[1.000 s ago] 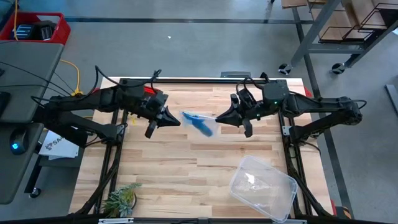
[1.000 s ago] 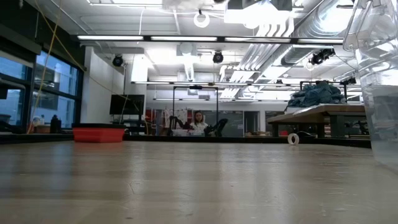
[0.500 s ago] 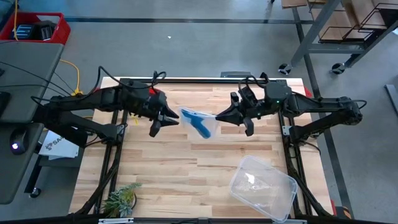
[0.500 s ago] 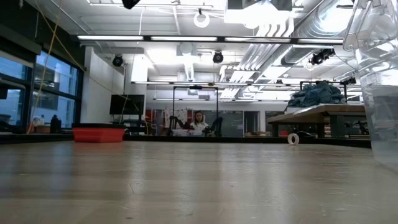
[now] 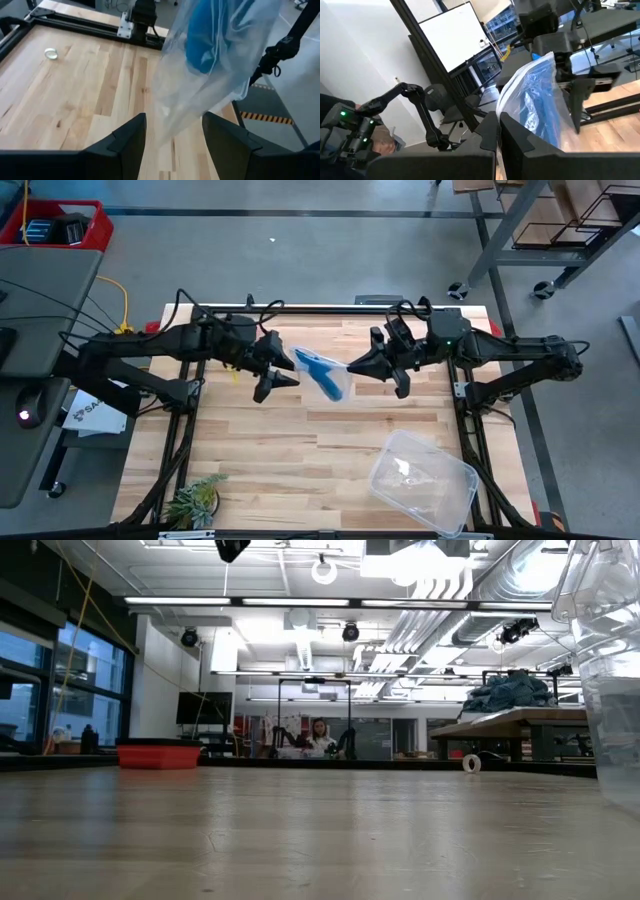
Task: Roll bandage
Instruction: Put the blue rolled bandage into the transparent zip bag
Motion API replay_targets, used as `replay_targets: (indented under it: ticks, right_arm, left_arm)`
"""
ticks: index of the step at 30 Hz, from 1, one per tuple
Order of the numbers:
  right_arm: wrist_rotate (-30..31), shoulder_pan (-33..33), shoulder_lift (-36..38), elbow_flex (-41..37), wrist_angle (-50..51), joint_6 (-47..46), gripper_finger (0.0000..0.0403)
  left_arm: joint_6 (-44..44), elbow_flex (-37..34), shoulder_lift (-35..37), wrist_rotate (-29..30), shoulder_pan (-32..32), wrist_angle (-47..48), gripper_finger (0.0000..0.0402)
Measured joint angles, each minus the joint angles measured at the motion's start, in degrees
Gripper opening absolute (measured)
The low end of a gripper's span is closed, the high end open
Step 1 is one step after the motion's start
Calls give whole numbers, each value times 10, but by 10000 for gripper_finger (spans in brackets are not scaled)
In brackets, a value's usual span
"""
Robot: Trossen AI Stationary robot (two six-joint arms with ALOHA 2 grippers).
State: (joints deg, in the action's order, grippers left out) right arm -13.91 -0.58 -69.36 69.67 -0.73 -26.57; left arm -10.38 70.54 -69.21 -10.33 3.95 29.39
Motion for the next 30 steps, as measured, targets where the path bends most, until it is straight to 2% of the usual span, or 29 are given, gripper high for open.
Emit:
replay_targets:
  ticks: [4, 6, 8, 11, 13, 21, 25, 30]
  right_arm:
    - [-11, 0, 0, 0, -2, 0, 0]
    - [-11, 0, 0, 0, -4, 0, 0]
    - [-11, 0, 1, 0, -9, 3, 0]
    - [-12, 0, 3, 0, -9, 20, 0]
    - [-12, 1, 3, 0, -8, 22, 0]
    - [-9, 2, 4, 0, -8, 22, 0]
    - [16, -6, 4, 0, -1, 41, 0]
    - [24, -8, 4, -1, 10, 46, 0]
  left_arm:
    - [-9, 0, -10, -8, 7, -14, 189]
    - [-12, 0, -12, -12, 9, -14, 176]
    - [-13, 0, -12, -12, 9, 1, 142]
    - [-16, 0, -11, -12, 9, 25, 46]
    - [-31, 0, -11, -11, 9, 29, 15]
    - [-61, 0, -3, 8, 4, 48, 1]
    - [-60, -3, 12, 46, -9, 92, 1]
    - [-94, -32, 43, 93, -12, 91, 0]
